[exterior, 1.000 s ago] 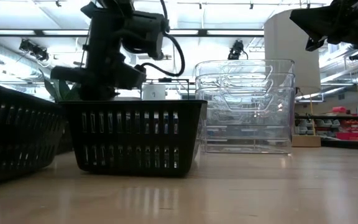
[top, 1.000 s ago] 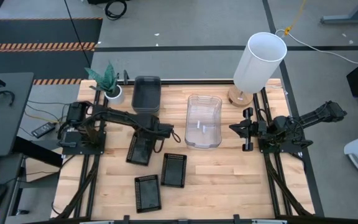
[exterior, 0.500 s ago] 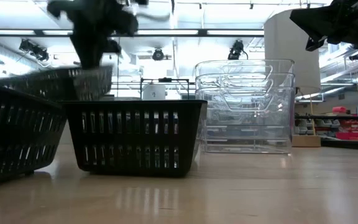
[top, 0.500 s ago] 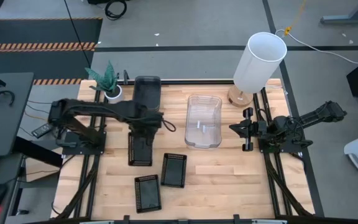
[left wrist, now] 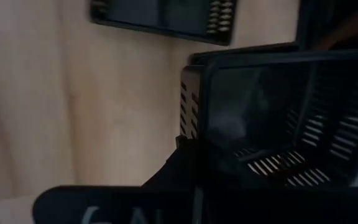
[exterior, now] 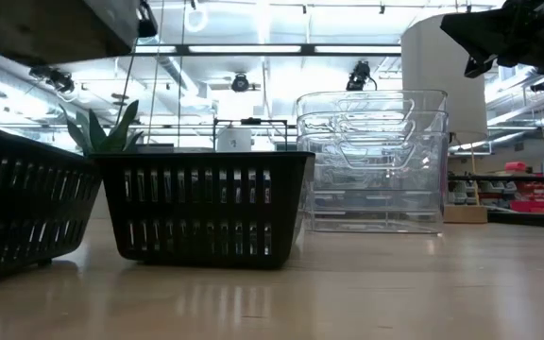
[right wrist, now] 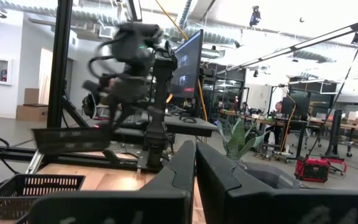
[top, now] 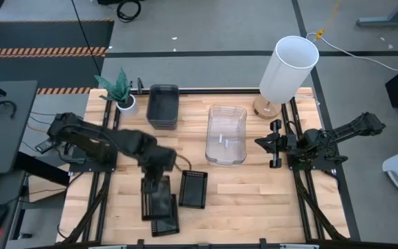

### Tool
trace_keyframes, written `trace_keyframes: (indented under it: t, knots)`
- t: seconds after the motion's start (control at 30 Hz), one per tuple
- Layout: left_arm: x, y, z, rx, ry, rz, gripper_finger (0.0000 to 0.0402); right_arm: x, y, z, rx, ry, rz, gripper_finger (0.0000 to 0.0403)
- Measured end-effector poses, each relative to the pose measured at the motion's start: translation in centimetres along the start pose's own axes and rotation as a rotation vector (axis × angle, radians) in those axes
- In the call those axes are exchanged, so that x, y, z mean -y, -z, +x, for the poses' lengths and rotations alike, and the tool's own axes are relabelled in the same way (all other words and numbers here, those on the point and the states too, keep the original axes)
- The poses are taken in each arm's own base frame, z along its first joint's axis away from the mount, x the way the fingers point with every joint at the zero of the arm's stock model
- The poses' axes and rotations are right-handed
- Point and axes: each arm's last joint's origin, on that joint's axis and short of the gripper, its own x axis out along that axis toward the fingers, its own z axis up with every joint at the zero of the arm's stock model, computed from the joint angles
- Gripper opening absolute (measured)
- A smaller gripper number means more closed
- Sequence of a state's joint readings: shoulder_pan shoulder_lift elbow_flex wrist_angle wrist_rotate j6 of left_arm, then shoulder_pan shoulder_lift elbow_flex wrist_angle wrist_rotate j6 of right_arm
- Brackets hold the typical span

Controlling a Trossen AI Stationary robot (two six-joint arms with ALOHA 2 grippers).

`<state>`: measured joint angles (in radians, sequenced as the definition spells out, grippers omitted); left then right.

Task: Stack baskets by color
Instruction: Stack the top left black bin on the bottom black bin

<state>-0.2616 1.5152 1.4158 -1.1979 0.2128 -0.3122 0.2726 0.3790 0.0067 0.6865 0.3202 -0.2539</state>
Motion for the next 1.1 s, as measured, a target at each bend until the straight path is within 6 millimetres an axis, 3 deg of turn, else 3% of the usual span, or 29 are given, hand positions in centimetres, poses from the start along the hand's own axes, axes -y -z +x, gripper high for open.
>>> trace_keyframes:
  t: [0.17, 0.3, 0.77, 1.1]
  knots:
    - [2.8, -0.5, 2.4, -0.005, 0.028, 0.027, 0.0019, 0.0, 0.0, 0.0, -0.001, 0.000, 0.000, 0.0022]
    - [3.7, -1.0, 4.5, -0.039, 0.025, 0.031, 0.0013, 0.0, 0.0, 0.0, -0.001, 0.000, 0.000, 0.0022]
    - [3.1, -2.4, 10.3, -0.217, 0.024, -0.029, 0.0016, 0.0, 0.0, 0.0, -0.001, 0.000, 0.000, 0.0022]
    - [2.4, -2.8, 11.8, -0.207, -0.095, -0.025, 0.0061, 0.0, 0.0, 0.0, 0.000, 0.000, 0.000, 0.0022]
